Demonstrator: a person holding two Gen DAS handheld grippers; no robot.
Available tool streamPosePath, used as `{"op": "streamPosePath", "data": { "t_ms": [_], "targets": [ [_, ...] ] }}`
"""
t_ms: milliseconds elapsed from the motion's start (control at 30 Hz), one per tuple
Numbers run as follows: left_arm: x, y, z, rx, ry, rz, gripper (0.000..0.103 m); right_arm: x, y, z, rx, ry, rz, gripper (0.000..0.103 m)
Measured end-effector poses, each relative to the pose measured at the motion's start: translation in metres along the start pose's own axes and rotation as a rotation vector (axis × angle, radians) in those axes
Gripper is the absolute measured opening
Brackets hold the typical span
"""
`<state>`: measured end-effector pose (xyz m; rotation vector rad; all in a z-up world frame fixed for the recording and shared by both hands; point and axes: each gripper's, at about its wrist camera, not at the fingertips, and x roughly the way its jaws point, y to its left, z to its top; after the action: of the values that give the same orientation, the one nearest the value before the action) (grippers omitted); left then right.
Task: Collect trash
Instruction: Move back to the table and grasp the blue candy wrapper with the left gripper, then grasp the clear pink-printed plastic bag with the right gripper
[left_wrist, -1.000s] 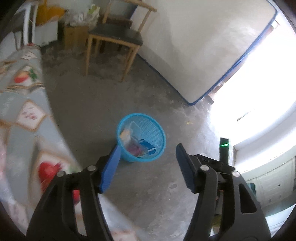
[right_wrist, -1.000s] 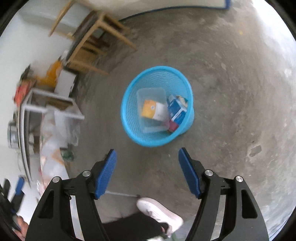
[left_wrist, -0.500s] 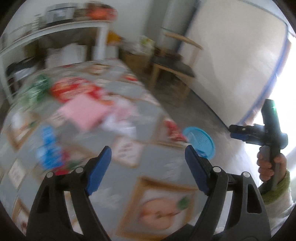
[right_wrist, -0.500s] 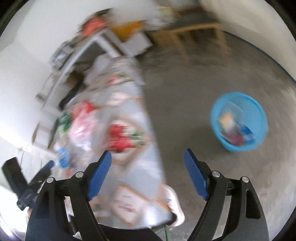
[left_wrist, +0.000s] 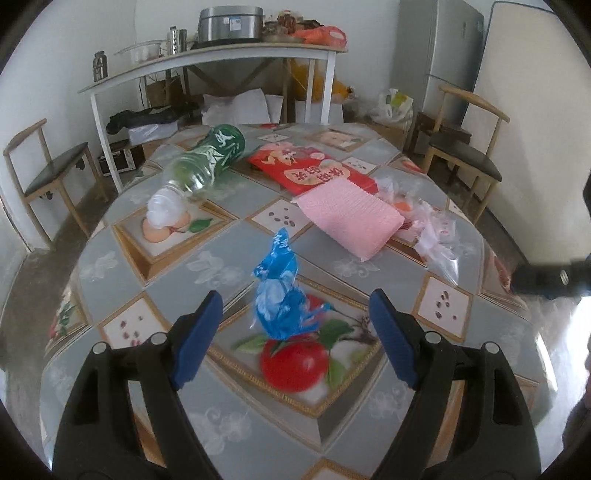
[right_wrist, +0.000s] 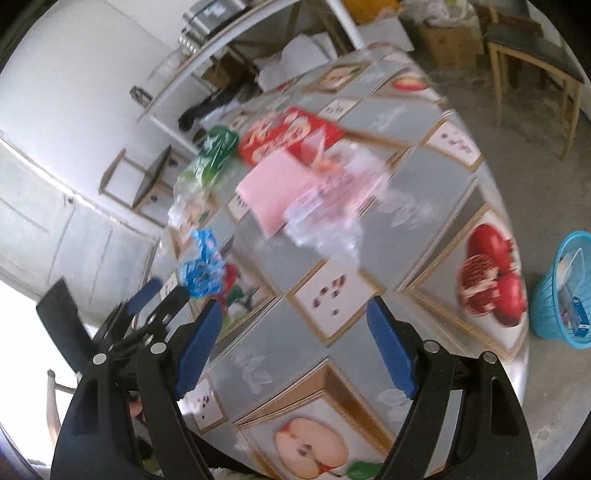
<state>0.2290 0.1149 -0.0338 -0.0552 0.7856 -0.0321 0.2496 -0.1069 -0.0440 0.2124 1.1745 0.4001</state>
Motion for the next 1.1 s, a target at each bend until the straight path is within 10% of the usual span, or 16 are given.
{"op": "streamPosePath", "data": {
  "t_ms": [433,733,1100],
  "targets": [
    [0.039,0.006,-0.001,-0.07,0.069,-0.019,0.028,-0.003,-0.003,0.012,-0.011,-0.027,-0.087,0.078],
    [0.027,0.021,-0.011,-0.13,0.085,-0.026,0.022,0.029,-0.026,0.064,0.161,-0.056,-0.026,0.078],
    [0.011,0.021,-0.027,-0.138,0.099,-0.019,0.022,0.084,-0.023,0.085,0.031,0.013,-0.229,0.068]
  ]
}}
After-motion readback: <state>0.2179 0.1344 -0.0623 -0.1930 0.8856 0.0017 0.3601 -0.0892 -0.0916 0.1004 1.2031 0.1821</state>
